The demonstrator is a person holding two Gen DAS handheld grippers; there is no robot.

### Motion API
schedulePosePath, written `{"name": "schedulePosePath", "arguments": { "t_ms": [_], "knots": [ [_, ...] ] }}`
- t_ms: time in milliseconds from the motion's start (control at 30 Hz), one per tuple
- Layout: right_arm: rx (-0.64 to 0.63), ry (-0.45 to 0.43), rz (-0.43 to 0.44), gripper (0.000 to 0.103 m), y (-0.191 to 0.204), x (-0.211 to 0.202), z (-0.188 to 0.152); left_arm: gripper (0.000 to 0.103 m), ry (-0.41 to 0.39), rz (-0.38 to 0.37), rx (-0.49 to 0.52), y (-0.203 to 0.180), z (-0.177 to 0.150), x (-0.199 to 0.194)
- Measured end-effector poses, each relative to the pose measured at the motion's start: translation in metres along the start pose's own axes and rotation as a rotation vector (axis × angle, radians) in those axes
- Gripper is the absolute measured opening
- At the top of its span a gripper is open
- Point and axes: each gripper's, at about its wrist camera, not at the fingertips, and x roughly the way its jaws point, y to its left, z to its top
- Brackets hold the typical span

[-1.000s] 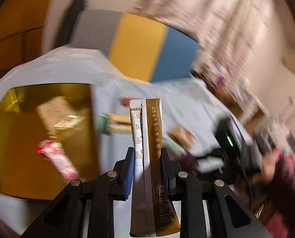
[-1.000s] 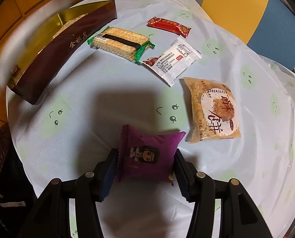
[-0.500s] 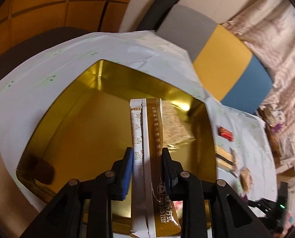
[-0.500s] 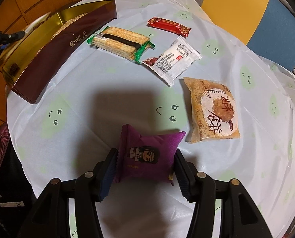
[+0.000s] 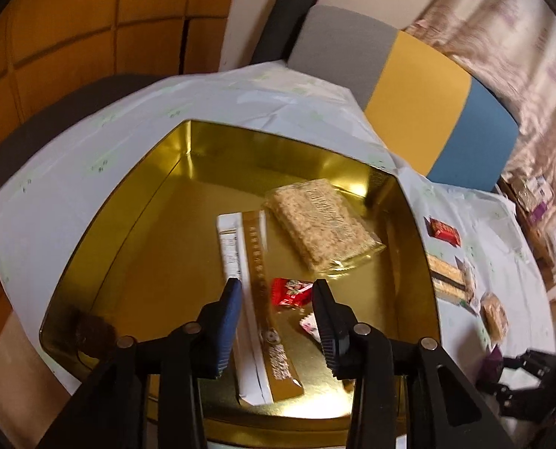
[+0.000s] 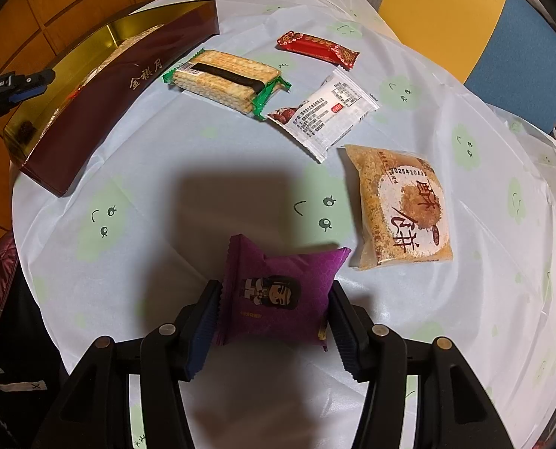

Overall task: Organize snacks
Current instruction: 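Carry the stick packet over the gold tin and open the left tool, then carry the purple packet over the gold tin and open the right tool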

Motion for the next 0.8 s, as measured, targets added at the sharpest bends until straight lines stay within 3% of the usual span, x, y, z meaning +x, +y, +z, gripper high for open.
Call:
{"name": "schedulePosePath", "arguments": {
  "t_ms": [333, 467, 800],
  "knots": [
    [-0.001, 0.000, -0.001, 0.057, 0.000, 0.000, 0.000, 0.039, -0.065, -0.181, 0.261, -0.074, -0.029, -0.037],
    [-0.002, 0.000, -0.003, 0.056, 0.001, 0.000, 0.000, 0.039, -0.047, -0.275, 0.381, -0.109, -0.051, -0.045],
    [-0.004, 0.000, -0.007, 0.056, 0.001, 0.000, 0.000, 0.039, 0.040, -0.368, 0.590, -0.162, -0.109, -0.039]
  ]
}}
